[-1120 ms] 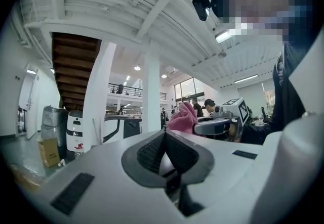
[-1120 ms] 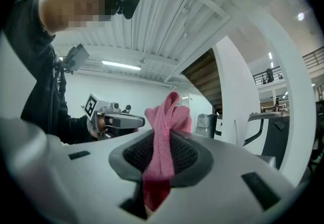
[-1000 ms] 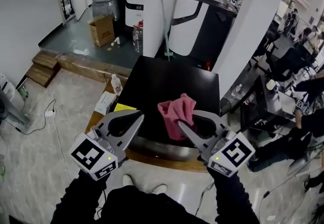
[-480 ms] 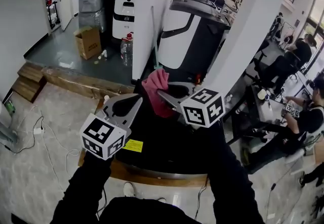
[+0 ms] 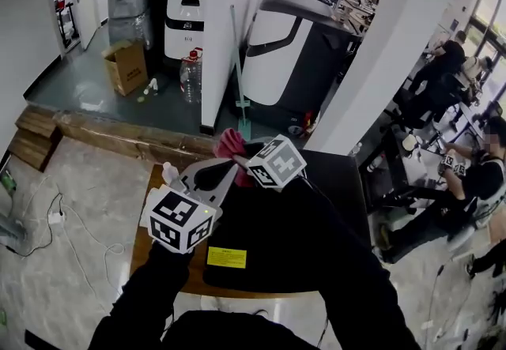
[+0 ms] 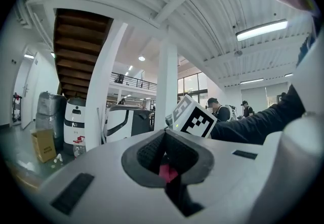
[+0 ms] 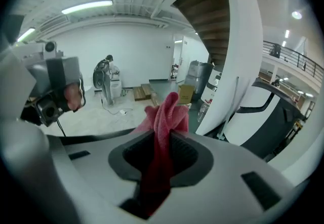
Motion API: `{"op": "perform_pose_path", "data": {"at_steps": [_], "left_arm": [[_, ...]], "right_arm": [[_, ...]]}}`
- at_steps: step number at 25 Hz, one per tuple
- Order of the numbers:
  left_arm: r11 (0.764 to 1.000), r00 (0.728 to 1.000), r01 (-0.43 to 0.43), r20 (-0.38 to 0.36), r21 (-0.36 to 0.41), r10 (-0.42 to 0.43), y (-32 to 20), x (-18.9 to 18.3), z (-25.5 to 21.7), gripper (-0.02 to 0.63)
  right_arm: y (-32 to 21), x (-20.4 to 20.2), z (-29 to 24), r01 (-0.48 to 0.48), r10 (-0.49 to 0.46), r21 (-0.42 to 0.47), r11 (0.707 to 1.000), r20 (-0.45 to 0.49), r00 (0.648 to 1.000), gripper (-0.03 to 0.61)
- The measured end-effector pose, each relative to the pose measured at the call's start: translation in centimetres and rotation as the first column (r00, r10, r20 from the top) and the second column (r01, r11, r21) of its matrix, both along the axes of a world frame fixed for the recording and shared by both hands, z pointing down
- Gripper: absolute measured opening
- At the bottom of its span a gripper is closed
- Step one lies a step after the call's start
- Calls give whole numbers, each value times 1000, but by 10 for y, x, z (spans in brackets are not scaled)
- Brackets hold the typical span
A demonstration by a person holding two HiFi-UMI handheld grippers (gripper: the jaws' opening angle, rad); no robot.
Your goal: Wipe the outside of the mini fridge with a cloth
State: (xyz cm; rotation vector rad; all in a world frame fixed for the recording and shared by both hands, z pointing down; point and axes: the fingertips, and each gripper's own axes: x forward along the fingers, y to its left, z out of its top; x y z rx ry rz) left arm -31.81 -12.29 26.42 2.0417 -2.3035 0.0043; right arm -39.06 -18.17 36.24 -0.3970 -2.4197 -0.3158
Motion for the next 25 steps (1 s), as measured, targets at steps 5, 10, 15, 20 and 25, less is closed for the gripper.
{"op": "perform_pose_path", "data": {"at_steps": [5, 10, 15, 20, 25], "left_arm": [[999, 1000, 4, 12, -33, -4, -14, 0, 9, 6], [999, 1000, 1, 1, -35, -1, -25, 14, 2, 5], [999, 999, -27, 16, -41, 28, -43, 54, -4, 6], [997, 998, -65, 20, -46, 66, -66, 95, -9, 6], [993, 993, -109, 47, -40, 111, -82, 138, -12, 6]], "right_arm": [[-4, -1, 7, 16, -16, 94, 995, -4, 1000, 89], [-24, 10, 2, -14, 13, 80, 997, 13, 1000, 88], [-74, 52, 7, -90, 91, 82, 993, -14, 996, 89], [-147, 107, 6, -209, 212, 94, 974, -31, 977, 89], [-210, 162, 5, -322, 325, 90, 943, -27, 945, 89]]}}
